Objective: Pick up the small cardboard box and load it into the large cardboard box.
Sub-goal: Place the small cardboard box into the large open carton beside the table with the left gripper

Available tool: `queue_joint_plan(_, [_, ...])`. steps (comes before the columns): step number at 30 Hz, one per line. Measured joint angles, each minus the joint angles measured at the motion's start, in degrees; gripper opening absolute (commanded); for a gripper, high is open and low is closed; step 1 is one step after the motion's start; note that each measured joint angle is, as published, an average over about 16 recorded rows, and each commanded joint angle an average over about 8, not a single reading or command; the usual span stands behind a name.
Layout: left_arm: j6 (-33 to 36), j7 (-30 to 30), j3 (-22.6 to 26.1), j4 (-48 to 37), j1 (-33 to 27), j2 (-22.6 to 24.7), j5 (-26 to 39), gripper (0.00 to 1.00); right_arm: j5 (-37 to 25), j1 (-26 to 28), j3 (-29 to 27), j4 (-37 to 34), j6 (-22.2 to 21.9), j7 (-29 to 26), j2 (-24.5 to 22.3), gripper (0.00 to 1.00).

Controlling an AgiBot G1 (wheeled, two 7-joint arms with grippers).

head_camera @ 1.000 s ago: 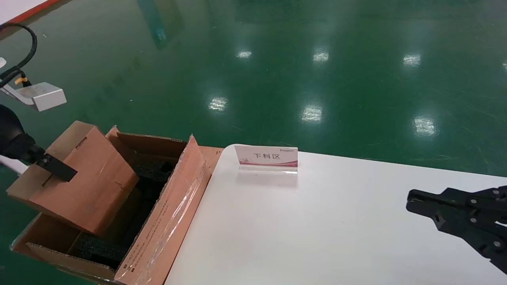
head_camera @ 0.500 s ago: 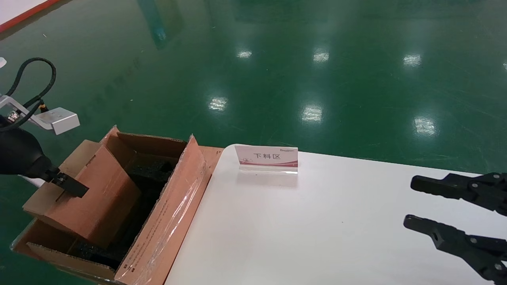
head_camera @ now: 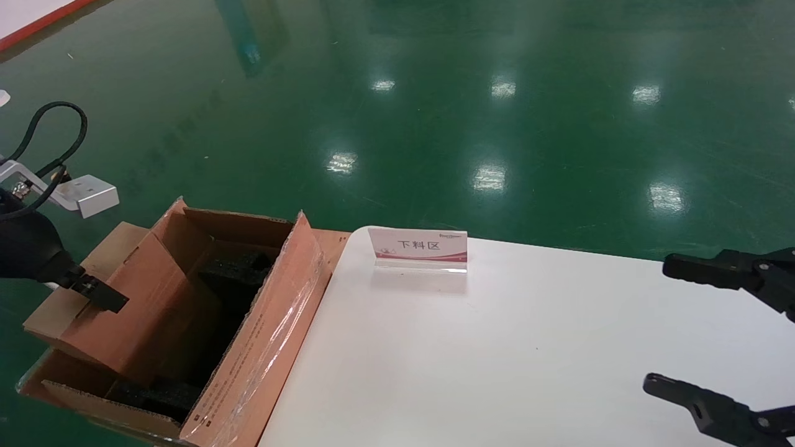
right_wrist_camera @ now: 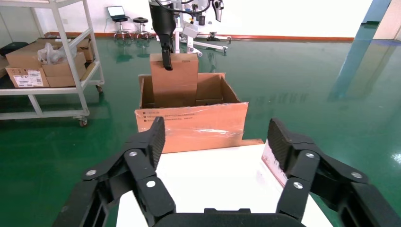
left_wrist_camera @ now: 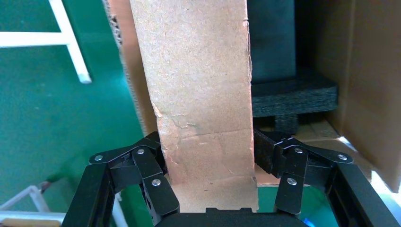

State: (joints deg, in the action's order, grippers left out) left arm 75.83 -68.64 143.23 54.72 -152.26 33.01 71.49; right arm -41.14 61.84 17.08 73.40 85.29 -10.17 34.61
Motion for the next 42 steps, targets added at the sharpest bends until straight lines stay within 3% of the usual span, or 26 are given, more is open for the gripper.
queue_joint_plan(42, [-7.8,-2.7,0.7,2.2,4.8,2.1,3.5,0.00,0.1,0.0,0.1,0.0,-0.1,0.1,-0.1,1.00])
